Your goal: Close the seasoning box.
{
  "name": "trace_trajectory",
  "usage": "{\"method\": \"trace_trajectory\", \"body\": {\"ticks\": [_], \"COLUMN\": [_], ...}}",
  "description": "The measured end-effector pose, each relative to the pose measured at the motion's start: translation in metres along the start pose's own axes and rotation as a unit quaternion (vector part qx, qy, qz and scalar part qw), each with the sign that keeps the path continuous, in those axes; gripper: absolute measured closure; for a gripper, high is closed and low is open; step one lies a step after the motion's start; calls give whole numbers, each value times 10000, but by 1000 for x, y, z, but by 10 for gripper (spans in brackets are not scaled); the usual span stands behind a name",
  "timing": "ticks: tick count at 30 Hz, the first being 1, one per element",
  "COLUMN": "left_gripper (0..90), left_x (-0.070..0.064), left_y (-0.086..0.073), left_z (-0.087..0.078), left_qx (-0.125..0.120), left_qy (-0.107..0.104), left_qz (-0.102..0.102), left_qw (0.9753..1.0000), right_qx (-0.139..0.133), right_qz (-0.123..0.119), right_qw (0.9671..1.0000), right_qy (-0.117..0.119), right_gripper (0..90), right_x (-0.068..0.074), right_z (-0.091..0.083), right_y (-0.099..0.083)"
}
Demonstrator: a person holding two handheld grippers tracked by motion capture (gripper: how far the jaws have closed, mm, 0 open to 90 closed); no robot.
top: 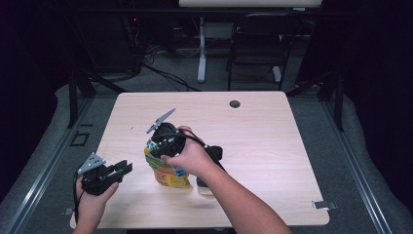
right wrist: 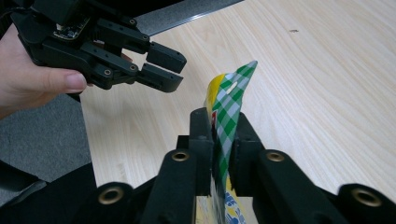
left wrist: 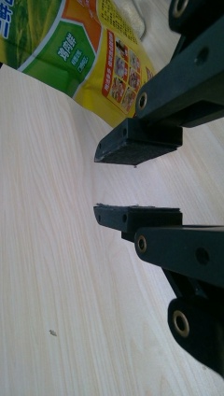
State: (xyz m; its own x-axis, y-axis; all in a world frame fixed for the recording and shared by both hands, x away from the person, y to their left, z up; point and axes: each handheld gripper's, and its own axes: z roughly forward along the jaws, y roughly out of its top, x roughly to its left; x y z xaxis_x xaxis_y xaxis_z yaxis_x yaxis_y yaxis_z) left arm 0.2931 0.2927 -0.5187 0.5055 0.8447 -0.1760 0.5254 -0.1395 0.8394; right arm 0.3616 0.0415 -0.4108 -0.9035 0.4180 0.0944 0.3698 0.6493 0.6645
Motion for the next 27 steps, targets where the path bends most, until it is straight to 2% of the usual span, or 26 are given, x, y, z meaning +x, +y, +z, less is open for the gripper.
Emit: {"method": "trace_trajectory", "body": {"ticks": [6,8,14,15,20,22,27], "left_gripper": [680,680,680,680,680,680,676], "left_x": [0,0,0,0,0,-1,-2], "left_y": [0,0,0,0,0,0,-1], "left_z": [0,0,0,0,1,2,3], "left_qx": [57,5,50,-3,83,91,58], "left_qy": [-5,2,-6,-6,-10,-11,-25], "left_qz": [9,1,11,1,26,48,79], "left_qw": [10000,10000,10000,10000,10000,9999,9999], "right_qx": [66,59,81,80,55,1,20], "right_qz": [-58,-81,-188,-209,-252,-196,-256], "right_qw": [10000,9999,9998,9997,9996,9998,9997], "right_qy": [14,-10,41,43,66,88,58], "right_gripper": [894,900,900,900,900,900,900], "right_x": [1,2,3,2,3,4,2], "right_z": [-1,0,-1,-1,-2,-3,-9], "right_y": [1,1,1,1,0,-2,-4]}}
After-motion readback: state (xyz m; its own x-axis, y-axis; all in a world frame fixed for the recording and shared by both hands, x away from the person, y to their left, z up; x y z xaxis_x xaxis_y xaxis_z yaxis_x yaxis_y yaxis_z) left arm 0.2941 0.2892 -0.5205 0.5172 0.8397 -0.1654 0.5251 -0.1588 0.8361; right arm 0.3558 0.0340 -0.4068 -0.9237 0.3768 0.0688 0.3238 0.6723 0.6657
